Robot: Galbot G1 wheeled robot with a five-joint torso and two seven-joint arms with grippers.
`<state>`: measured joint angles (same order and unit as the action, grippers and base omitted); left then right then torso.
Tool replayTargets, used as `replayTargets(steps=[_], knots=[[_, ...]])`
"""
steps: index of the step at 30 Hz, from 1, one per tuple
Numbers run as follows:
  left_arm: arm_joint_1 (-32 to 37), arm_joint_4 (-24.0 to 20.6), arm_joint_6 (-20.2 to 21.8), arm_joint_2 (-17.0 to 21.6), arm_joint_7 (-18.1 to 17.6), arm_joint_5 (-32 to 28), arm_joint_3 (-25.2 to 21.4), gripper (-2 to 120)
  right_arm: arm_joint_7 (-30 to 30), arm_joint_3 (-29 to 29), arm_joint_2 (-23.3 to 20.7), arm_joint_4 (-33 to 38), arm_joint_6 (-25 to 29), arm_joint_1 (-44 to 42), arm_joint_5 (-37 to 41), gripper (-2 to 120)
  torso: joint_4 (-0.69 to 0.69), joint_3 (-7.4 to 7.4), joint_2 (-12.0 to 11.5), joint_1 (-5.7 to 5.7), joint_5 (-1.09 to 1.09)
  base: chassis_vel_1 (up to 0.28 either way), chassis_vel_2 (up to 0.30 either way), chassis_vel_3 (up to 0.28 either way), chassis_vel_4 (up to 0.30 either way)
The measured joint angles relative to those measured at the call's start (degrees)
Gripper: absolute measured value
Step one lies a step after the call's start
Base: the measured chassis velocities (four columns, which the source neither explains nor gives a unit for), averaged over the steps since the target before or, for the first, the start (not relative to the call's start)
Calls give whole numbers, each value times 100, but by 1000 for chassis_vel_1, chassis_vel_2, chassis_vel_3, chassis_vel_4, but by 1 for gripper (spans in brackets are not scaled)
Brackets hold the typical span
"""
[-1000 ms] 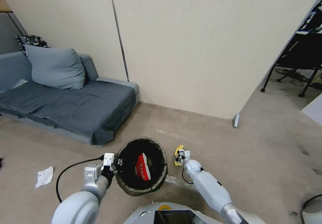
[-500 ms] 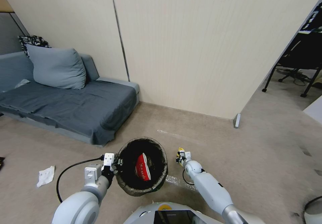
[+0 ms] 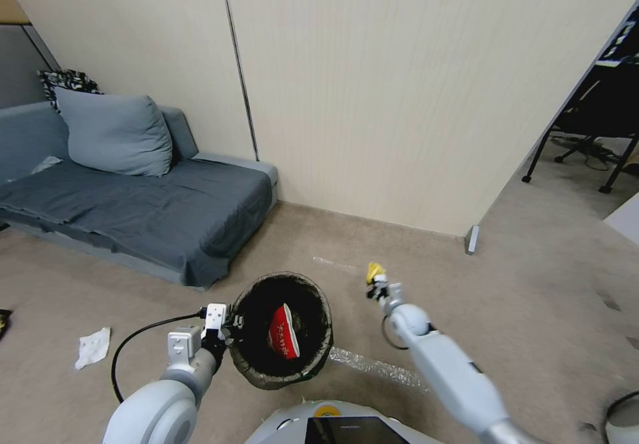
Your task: Pick up the trash bin, then pick up the garbage from the floor and place it into the trash bin.
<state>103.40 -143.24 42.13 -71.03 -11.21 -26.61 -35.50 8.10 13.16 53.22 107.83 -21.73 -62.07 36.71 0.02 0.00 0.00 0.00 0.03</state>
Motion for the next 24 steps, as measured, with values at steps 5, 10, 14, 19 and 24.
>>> replayTargets(steps=[5, 10, 14, 19, 24], knots=[[19, 0, 0, -1, 0, 10, 1, 1, 166, 296, -395, 1119, -221, 44, 795, 0, -2, 0, 0, 0, -3, 0, 0, 0, 0], [69, 0, 0, -7, -2, 19, 1, 1, 285, 437, -642, 1926, -403, 153, 1461, 0, -2, 0, 0, 0, -2, 0, 0, 0, 0], [107, 0, 0, 21, -2, 20, -1, 1, 419, 354, -748, 2446, -564, 345, 1950, 0, -2, 0, 0, 0, -2, 0, 0, 0, 0], [136, 0, 0, 36, -3, 24, -2, 1, 523, 181, -790, 2764, -641, 574, 2316, 0, -1, 0, 0, 0, -4, 0, 0, 0, 0], [164, 0, 0, 37, -3, 38, 3, 1, 439, -58, -849, 3174, -717, 768, 2654, 0, -1, 0, 0, 0, -4, 0, 0, 0, 0]])
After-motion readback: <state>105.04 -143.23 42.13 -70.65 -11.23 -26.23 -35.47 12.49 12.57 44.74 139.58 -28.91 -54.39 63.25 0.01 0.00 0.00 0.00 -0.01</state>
